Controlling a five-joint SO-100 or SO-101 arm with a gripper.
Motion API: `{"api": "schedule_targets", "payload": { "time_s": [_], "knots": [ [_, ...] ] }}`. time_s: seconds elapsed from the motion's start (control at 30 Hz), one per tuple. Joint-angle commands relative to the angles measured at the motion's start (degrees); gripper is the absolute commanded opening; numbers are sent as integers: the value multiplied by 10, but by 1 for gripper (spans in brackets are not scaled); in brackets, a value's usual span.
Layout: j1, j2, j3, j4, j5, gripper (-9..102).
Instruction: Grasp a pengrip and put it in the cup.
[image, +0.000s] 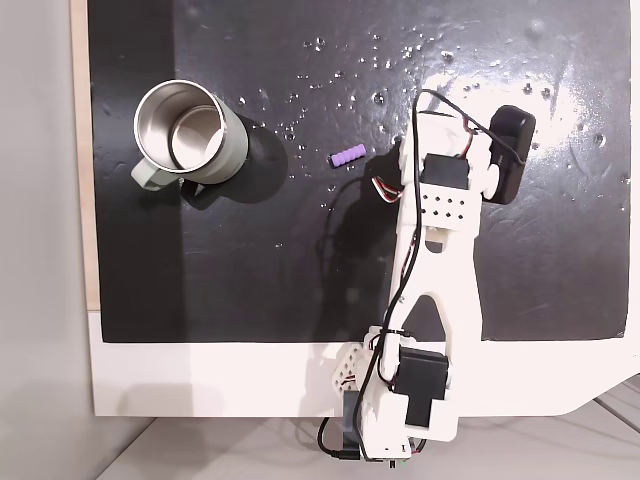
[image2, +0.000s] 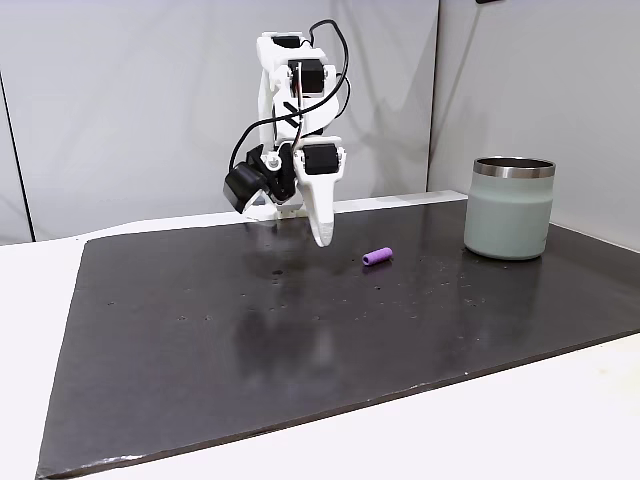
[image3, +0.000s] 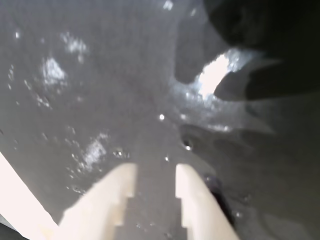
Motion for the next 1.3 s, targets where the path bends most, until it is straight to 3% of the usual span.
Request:
{"api": "schedule_targets", "payload": {
  "time_s": [0.0, 0.7, 1.27],
  "knots": [
    [-28, 2, -57, 33, -4, 18],
    [-152, -12, -40, 104, -62, 22],
    [-152, -118, -61, 141, -103, 19]
  ]
}}
